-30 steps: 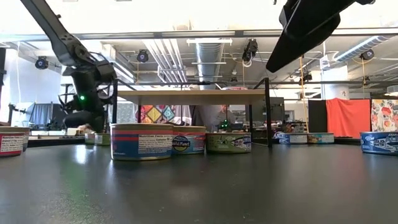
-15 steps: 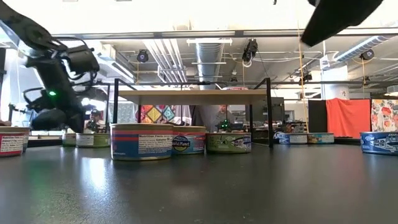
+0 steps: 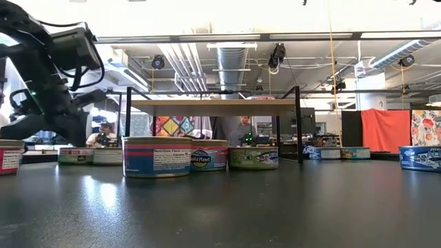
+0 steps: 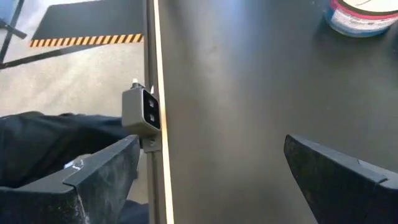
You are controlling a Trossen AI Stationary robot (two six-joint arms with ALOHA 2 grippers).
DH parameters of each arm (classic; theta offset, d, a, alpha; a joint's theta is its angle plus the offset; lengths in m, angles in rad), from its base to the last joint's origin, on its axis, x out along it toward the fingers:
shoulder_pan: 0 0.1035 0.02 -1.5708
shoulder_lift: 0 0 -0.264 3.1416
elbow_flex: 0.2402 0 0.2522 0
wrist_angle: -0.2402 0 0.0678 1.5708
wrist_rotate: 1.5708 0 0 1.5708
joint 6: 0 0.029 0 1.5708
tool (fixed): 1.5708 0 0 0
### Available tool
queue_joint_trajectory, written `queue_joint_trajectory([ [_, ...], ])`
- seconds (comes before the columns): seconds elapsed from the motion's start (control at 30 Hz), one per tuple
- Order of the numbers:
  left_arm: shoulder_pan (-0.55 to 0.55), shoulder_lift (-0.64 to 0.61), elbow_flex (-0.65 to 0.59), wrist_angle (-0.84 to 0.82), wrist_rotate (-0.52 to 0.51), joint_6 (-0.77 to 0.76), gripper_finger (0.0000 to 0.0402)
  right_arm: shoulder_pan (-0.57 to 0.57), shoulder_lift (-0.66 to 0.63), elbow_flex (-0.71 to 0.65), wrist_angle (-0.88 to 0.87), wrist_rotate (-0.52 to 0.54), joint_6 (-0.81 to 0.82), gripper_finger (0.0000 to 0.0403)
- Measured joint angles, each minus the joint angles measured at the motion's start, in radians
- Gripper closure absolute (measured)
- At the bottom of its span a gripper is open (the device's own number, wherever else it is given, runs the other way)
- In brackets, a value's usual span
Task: Stack canned seafood by type on shelf
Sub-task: Stack the light green tuna can on top of the light green tuna can on the shelf
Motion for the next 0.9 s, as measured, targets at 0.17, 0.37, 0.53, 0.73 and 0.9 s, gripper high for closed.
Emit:
queue_joint_trajectory([
  [0.17, -0.122, 0.055, 0.004, 0.054, -0.023, 0.017, 0.0401, 0.002, 0.000, 0.000, 0.001, 0.008, 0.007, 0.0014],
  [0.37, -0.235, 0.146, 0.092, 0.045, 0.019, -0.047, 0.0402, 0.005, 0.000, 0.000, 0.006, 0.008, 0.007, 0.0014],
  [0.53, -0.336, 0.299, 0.193, 0.033, 0.008, -0.042, 0.0402, 0.007, 0.000, 0.000, 0.007, 0.008, 0.007, 0.0014],
  [0.73, -0.485, 0.545, 0.336, 0.038, -0.053, -0.044, 0.0402, 0.022, 0.000, 0.000, 0.007, 0.008, 0.007, 0.0014],
  [0.9, -0.623, 0.669, 0.503, 0.024, -0.144, -0.028, 0.0402, 0.046, 0.000, 0.000, 0.007, 0.007, 0.025, 0.0014],
])
